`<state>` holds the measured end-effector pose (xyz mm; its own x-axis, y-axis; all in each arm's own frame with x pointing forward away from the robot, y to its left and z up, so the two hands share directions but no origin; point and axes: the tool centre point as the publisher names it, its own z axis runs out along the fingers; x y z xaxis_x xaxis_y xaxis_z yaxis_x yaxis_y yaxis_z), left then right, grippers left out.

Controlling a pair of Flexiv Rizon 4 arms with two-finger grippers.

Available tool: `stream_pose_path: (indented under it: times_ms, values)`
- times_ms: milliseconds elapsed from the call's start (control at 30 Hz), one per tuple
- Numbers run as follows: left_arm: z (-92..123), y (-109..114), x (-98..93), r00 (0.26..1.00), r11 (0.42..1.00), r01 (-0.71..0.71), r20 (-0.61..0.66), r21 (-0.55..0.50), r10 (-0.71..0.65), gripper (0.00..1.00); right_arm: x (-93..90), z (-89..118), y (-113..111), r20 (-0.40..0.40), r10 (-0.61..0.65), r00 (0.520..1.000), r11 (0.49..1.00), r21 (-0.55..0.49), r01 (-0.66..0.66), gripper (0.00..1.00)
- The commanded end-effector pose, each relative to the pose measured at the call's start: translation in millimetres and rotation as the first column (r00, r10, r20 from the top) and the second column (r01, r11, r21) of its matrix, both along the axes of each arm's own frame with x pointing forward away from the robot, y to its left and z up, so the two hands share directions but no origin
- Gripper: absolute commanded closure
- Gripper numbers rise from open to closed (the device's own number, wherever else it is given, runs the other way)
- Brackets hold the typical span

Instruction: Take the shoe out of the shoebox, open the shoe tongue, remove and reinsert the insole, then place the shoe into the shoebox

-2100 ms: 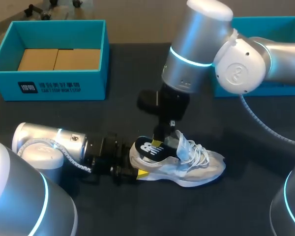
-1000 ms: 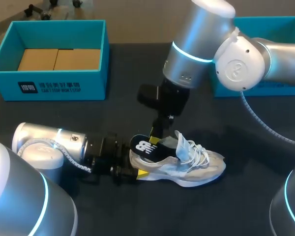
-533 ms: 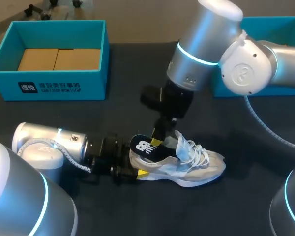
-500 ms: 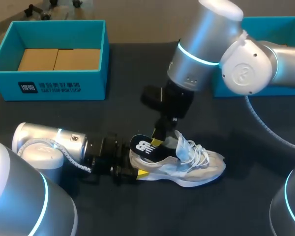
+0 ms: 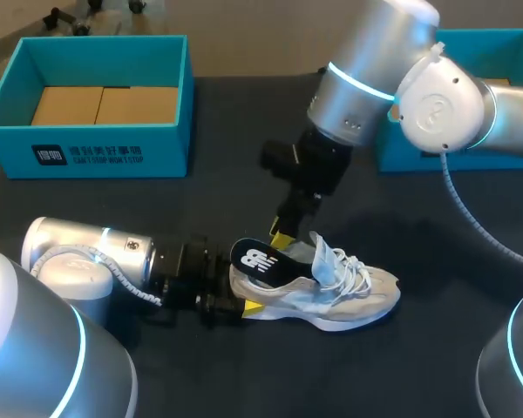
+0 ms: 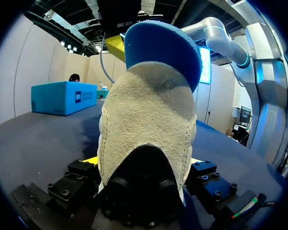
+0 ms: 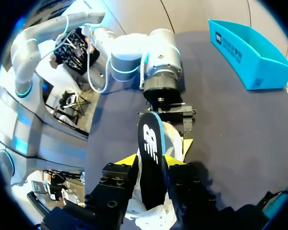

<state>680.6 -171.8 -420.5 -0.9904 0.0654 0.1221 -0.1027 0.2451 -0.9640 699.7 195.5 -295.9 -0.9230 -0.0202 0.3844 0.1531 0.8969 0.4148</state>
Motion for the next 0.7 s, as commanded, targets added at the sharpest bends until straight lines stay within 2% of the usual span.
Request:
stream_pose_path:
  times_ms: [33, 300, 400, 467, 567, 633, 700]
  values:
    - [-1.1, -0.1, 0.7, 1.0, 1.0, 0.0, 0.0, 0.004, 0.0, 1.0, 6.1, -11.6, 3.1, -0.028, 0.019, 0.999, 0.999, 0.027, -0.018, 0.69]
    - [-1.1, -0.1, 0.7, 1.0, 1.0, 0.0, 0.0, 0.004, 0.0, 1.0, 13.4, -20.4, 9.0, -0.057, 0.059, 0.997, 0.995, 0.088, -0.054, 0.72]
    - [-1.1, -0.1, 0.7, 1.0, 1.0, 0.0, 0.0, 0.004, 0.0, 1.0, 14.2, -22.9, 10.8, -0.063, 0.067, 0.996, 0.993, 0.098, -0.061, 0.78]
    - [-1.1, -0.1, 0.7, 1.0, 1.0, 0.0, 0.0, 0.004, 0.0, 1.0, 14.4, -23.9, 11.1, -0.067, 0.068, 0.995, 0.993, 0.099, -0.061, 0.86]
    - [-1.1, -0.1, 0.7, 1.0, 1.0, 0.0, 0.0, 0.004, 0.0, 1.0, 14.7, -25.1, 11.0, -0.069, 0.065, 0.995, 0.993, 0.102, -0.058, 0.91]
    - [-1.1, -0.1, 0.7, 1.0, 1.0, 0.0, 0.0, 0.004, 0.0, 1.0, 15.0, -26.0, 11.4, -0.071, 0.064, 0.995, 0.993, 0.104, -0.057, 1.0]
    - [-1.1, -0.1, 0.7, 1.0, 1.0, 0.0, 0.0, 0.004, 0.0, 1.0, 15.3, -26.3, 11.7, -0.071, 0.063, 0.995, 0.993, 0.105, -0.055, 1.0]
